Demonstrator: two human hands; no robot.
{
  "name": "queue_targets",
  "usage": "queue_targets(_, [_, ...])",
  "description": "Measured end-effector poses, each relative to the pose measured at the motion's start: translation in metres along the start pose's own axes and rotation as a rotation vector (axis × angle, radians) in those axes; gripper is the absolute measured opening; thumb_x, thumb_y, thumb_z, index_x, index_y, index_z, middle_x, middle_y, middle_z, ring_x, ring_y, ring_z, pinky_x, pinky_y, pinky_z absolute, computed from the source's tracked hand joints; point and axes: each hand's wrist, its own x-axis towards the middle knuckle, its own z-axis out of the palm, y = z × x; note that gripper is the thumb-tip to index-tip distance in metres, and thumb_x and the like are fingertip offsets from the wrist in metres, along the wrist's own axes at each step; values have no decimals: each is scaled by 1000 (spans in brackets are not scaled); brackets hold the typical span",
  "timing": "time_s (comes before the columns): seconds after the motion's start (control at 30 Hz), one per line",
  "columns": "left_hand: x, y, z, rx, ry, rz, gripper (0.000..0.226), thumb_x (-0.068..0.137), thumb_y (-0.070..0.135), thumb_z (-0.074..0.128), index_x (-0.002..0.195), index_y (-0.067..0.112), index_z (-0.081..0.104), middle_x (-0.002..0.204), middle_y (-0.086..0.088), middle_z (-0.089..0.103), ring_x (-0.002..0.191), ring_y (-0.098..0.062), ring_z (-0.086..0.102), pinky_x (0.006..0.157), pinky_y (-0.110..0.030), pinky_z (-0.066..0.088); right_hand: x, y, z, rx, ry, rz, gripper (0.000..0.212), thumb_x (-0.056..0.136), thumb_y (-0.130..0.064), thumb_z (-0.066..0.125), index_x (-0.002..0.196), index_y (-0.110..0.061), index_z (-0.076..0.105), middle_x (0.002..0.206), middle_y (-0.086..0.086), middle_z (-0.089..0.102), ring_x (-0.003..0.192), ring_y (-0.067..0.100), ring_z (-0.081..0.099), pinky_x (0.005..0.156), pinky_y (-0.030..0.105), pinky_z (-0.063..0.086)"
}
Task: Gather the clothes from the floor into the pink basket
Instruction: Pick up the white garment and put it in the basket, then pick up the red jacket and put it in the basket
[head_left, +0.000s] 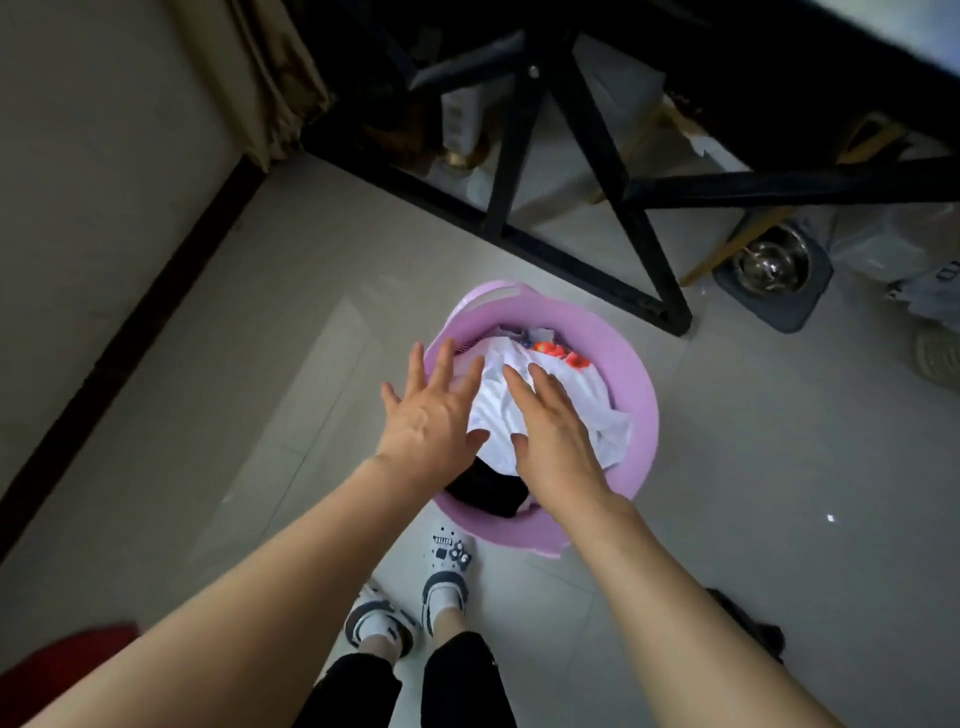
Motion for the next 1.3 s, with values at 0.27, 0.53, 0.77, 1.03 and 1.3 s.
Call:
queue_targets(0.27, [-60, -122, -17, -110, 184, -323, 85, 88, 48, 56, 151, 32, 0, 160, -5, -6, 146, -36, -7, 108, -64, 24, 39, -119, 32, -147, -136, -380, 84, 84, -2, 65, 151, -25, 19, 159, 9, 16, 147, 30, 9, 119, 41, 16])
queue_targets(0.53, [-169, -225, -7, -287, 392, -647, 87, 85, 37, 65, 151, 31, 9, 160, -7, 2, 146, -35, -2, 107, -62, 28, 30, -250, 114, -334, -313, -759, 84, 81, -19, 70, 151, -27, 23, 158, 9, 20, 146, 34, 12, 116, 53, 15])
queue_targets(0.77, [-289, -316, 45, -390, 449, -931, 91, 81, 33, 71, 151, 30, 13, 159, -10, 5, 145, -38, 0, 104, -65, 29, -22, -348, 231, -483, -462, -989, 88, 82, -21, 70, 152, -22, 17, 159, 12, 16, 146, 33, 9, 115, 52, 17])
queue_targets(1.03, [-428, -415, 98, -494, 478, -1095, 90, 83, 32, 68, 150, 31, 8, 160, -5, -2, 145, -36, -7, 108, -66, 22, -119, -448, 374, -625, -568, -1163, 90, 82, -21, 69, 153, -21, 15, 159, 13, 15, 146, 34, 8, 115, 54, 17])
queue_targets(1.3, [-531, -488, 164, -576, 457, -1286, 87, 84, 32, 67, 150, 30, 10, 160, -4, 0, 146, -33, -5, 109, -65, 19, -197, -509, 500, -728, -676, -1376, 88, 79, -19, 67, 152, -19, 18, 156, 17, 21, 144, 38, 14, 112, 57, 21])
